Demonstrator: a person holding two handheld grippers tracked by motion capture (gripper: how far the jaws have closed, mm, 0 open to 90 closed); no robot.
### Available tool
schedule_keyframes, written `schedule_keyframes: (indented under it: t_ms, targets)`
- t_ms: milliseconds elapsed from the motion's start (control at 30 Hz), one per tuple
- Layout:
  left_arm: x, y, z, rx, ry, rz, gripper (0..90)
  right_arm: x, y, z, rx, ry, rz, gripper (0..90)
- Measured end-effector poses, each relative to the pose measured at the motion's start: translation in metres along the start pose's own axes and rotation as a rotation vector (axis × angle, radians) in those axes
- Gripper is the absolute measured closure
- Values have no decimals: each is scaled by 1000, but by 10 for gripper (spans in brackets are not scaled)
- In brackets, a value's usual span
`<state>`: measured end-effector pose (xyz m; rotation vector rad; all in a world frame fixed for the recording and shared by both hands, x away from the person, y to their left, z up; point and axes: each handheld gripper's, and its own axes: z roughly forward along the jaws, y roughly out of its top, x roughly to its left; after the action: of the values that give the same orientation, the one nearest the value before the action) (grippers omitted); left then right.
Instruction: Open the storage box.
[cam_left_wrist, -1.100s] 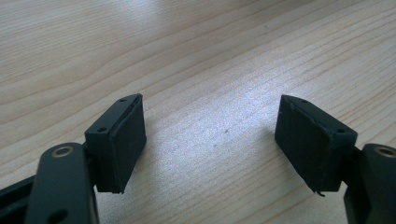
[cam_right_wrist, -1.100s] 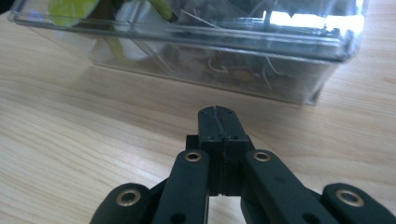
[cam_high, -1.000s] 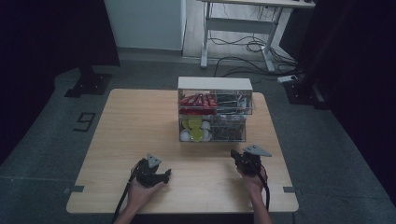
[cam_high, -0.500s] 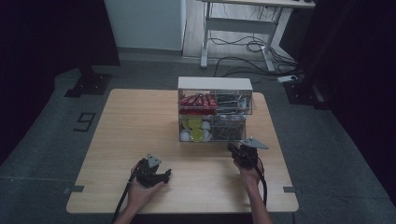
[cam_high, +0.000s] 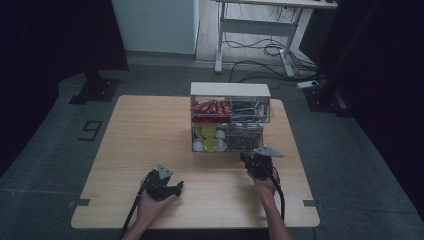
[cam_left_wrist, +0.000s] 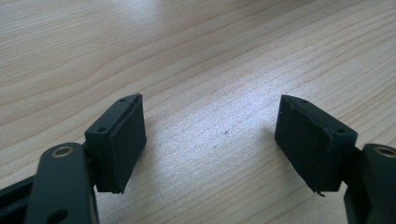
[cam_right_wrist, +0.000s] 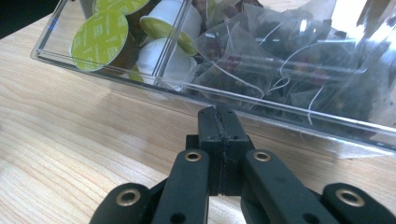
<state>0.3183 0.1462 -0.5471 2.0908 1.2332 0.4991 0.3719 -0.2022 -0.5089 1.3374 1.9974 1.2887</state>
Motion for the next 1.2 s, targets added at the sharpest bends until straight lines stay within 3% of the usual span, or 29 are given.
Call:
schedule_keyframes:
  t_ms: [167,367,1200]
  targets:
    - [0,0,0,0,0,0,247,-2,-4,6,-1,10,27,892]
    - [0,0,0,0,0,0,246,0,-3,11,9,7,27,891]
    - [0,0,0,0,0,0,247,4,1,2,-40,3,28,891]
